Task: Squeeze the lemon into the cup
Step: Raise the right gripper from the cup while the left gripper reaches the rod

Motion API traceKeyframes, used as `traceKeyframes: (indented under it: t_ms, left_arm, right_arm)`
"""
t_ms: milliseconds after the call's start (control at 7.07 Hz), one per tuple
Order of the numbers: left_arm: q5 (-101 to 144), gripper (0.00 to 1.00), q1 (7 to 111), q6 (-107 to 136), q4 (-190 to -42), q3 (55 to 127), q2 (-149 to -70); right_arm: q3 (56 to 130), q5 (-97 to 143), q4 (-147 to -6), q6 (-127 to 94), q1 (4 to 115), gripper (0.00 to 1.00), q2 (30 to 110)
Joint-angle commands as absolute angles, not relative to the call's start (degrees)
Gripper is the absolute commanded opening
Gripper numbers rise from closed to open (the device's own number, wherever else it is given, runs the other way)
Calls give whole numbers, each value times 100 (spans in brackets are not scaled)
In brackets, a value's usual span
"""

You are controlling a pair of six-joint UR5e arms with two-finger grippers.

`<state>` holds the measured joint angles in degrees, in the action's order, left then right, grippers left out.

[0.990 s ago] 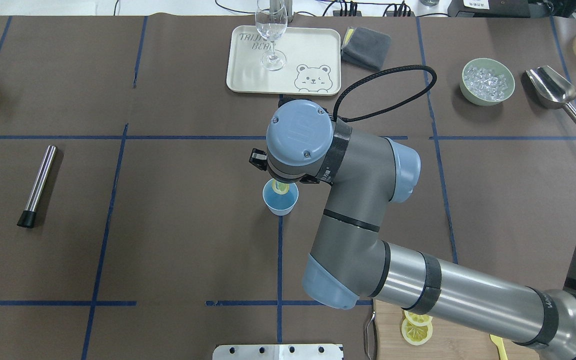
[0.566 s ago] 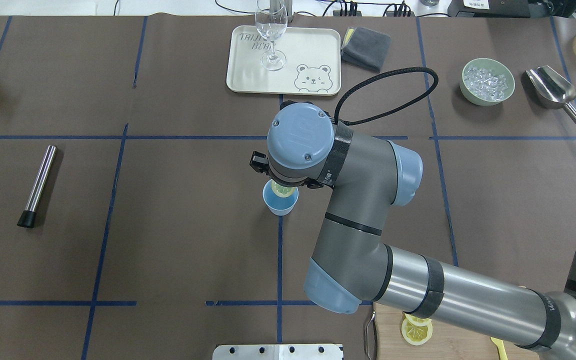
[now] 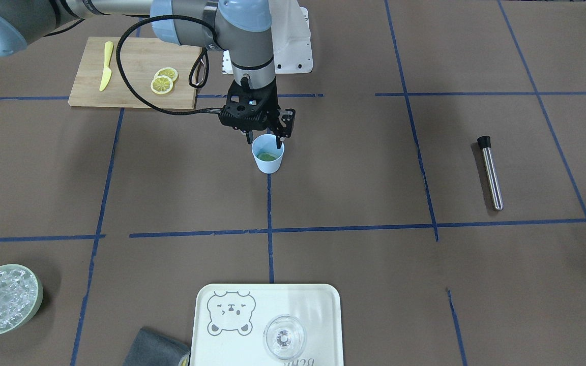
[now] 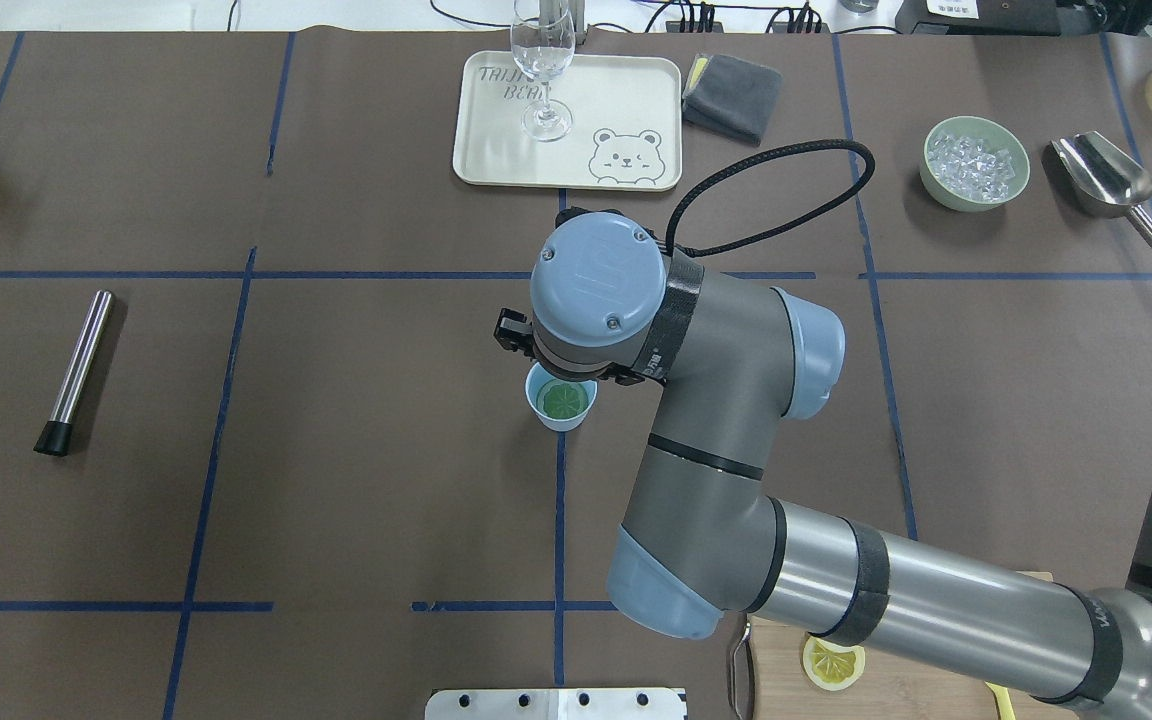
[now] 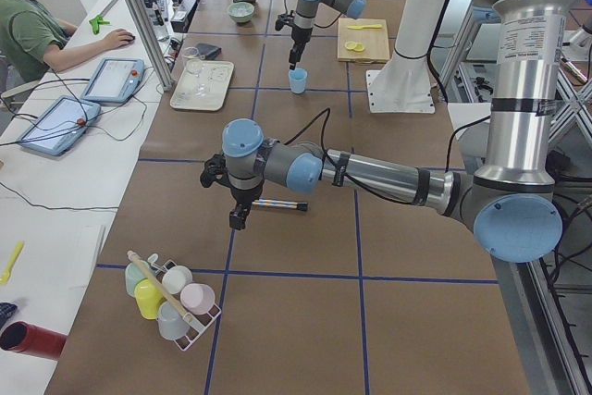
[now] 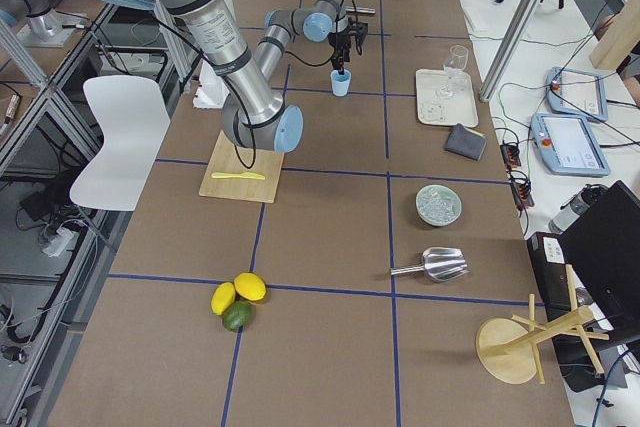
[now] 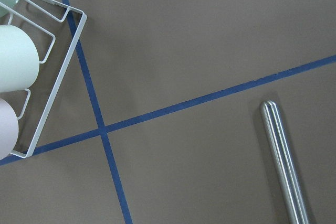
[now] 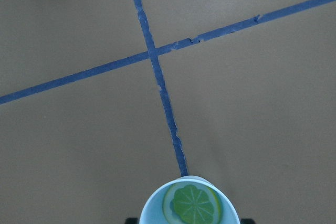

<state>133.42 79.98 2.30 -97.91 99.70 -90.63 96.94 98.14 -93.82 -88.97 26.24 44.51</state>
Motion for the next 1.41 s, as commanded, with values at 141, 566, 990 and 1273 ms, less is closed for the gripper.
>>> traceKeyframes:
  t_ms: [141, 566, 990, 1273]
  left_arm:
    - [13342, 100, 7981, 656, -9756, 9932, -9350]
    - [13342, 100, 6903, 1800, -9730, 9941, -9597]
    - [13342, 100, 6233, 2187, -9922, 9346, -9615]
    - [13342, 100, 6135, 2206, -10186, 8870, -9746]
  right_arm:
    - [10646, 9905, -9910, -8302, 2741, 100, 5067]
    - [11197, 10605, -10231, -6544, 3810, 100, 5807]
    - [11206, 11160, -9916, -5085, 4804, 100, 6475]
    - [11197, 11871, -9381, -4476, 5482, 100, 6985]
